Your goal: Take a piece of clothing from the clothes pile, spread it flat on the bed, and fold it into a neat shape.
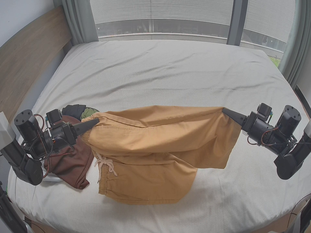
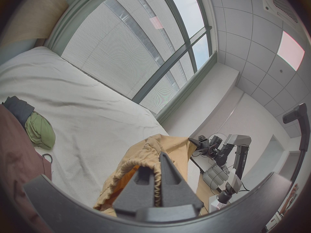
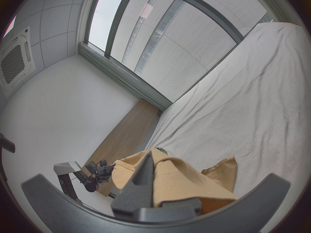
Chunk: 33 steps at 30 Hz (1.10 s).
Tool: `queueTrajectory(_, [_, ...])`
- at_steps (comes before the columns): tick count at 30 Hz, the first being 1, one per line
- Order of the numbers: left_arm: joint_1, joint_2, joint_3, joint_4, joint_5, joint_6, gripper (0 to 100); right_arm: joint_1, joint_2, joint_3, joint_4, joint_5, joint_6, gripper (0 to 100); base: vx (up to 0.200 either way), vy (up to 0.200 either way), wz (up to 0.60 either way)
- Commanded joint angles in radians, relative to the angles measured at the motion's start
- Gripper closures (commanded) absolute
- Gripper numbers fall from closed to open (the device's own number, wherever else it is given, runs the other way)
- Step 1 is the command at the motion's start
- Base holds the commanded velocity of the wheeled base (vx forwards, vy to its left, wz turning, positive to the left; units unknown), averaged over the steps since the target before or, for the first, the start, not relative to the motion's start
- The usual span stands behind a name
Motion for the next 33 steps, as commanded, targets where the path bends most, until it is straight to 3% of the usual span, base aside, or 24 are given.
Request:
queueTrajectory(1, [0.01,0.012,-0.008,0.0,0.0,-0.002,100,-0.014,-0.006,0.0,-0.001,0.011,0.0,100,0.0,0.0,0.0])
queueTrajectory(16, [0.016,0.055,-0.062,0.002,0.09,-0.008,100,-0.063,-0.014,-0.008,-0.001,0.029,0.0,100,0.0,0.0,0.0])
queueTrajectory(33, [0.026,0.063,-0.079,0.002,0.112,-0.031,100,-0.117,-0.014,-0.023,-0.001,0.051,0.002,100,0.0,0.0,0.0])
